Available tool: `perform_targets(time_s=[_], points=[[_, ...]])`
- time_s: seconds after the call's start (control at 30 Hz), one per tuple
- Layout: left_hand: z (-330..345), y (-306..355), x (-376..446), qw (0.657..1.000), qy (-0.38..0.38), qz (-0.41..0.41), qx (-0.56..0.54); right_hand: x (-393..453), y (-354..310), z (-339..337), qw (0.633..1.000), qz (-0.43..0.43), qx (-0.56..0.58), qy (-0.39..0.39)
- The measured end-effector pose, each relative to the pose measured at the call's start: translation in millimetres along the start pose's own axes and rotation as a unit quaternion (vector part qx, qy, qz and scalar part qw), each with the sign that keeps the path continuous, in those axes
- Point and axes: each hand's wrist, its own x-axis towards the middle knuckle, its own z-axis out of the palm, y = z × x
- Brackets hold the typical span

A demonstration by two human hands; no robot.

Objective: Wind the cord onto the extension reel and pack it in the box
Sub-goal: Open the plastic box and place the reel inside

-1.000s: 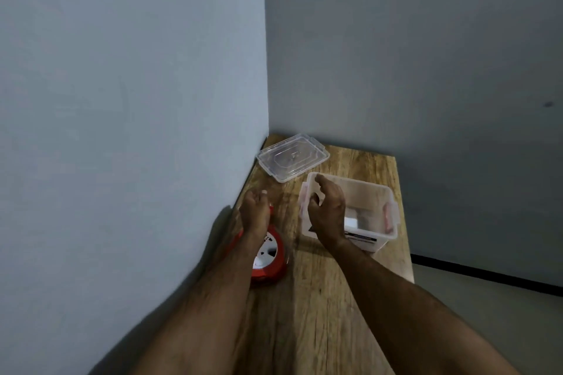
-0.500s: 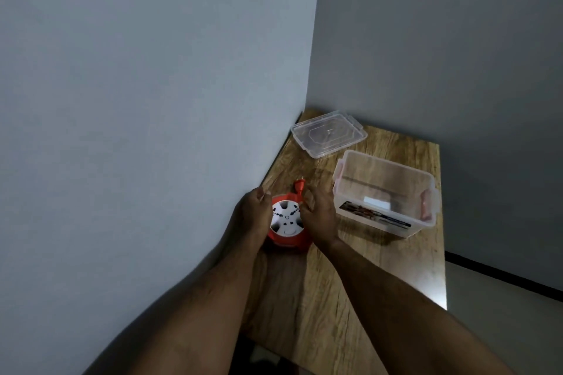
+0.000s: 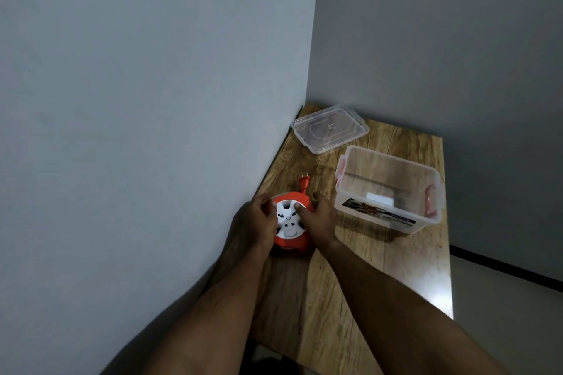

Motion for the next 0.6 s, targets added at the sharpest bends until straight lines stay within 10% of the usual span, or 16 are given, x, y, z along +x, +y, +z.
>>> perform_targets(time_s=[0.6], points=[[9,89,45,0.974,0.021,0.065,-0.217,19,-68,-47,0.974,-0.123,0.149,0.12]])
